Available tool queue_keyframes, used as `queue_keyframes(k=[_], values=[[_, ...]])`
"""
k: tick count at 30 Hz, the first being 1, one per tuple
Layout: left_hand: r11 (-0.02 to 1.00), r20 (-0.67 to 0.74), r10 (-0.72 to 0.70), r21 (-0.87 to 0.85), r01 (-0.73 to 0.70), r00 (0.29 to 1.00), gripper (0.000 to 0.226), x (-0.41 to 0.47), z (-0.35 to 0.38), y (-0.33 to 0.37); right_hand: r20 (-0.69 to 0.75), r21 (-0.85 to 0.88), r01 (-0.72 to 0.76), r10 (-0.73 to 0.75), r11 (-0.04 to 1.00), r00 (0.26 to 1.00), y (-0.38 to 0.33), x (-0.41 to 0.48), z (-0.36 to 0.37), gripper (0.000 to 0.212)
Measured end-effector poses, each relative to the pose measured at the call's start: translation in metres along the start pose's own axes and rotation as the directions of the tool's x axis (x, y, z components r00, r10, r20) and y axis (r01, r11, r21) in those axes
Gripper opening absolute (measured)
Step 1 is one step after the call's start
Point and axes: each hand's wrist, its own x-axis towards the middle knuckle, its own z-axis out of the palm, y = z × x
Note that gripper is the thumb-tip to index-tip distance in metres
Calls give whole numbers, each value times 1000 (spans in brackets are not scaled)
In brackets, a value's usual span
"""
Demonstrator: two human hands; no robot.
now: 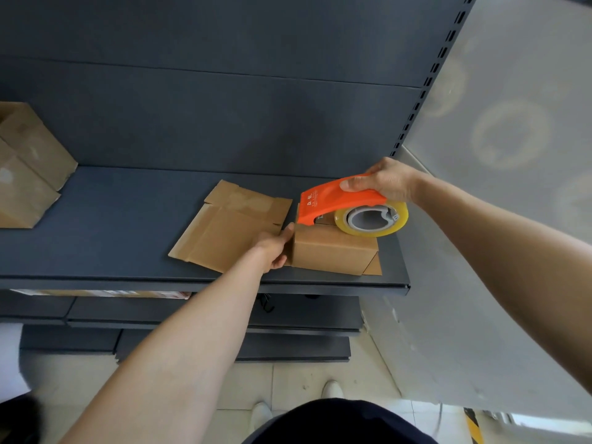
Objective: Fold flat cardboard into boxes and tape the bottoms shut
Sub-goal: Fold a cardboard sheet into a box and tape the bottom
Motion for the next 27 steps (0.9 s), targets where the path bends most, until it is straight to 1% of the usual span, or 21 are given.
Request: queue_keyframes(k=[2,4,5,6,7,9,11,12,15,17,22,24,27], values=[[997,-73,57,47,-54,996,31,0,1,3,2,-12,-2,2,1000,1000,-2,1,0,52],[982,-175,186,72,-176,967,17,0,3,7,1,-19,-4,4,1000,1000,-3,1,0,55],[966,-192,260,52,-255,946,16,-1,4,9,0,-19,-4,4,1000,1000,-2,1,-1,55],[939,-168,339,6,-343,926,18,-3,4,11,3,-14,-4,4,1000,1000,-1,1,-1,55],[905,-109,415,-52,-422,903,21,-8,5,12,5,-11,0,0,1000,1000,1,0,-2,55],[857,57,502,-169,-487,863,28,-18,8,14,7,-15,3,-3,1000,1000,2,0,-2,56],[851,156,517,-196,-487,842,36,-18,10,13,12,-26,3,-3,1000,1000,2,0,-2,58],[859,171,505,-192,-475,846,39,-17,11,13,16,-28,4,-3,1000,1000,3,-1,-3,58],[894,164,444,-154,-421,881,35,-12,15,14,29,-20,7,-7,1000,1000,2,-1,-4,55],[904,152,427,-105,-415,891,33,-14,16,15,41,-20,11,-10,1000,999,2,-1,-4,55],[912,158,390,-203,-356,907,27,-17,18,13,60,-17,6,-5,1000,998,6,1,-6,59],[904,149,410,-197,-379,900,22,-16,22,12,63,-14,11,-10,1000,998,6,2,-7,57],[887,130,453,-160,-433,882,23,-15,25,12,80,-18,22,-21,1000,997,5,3,-7,53]])
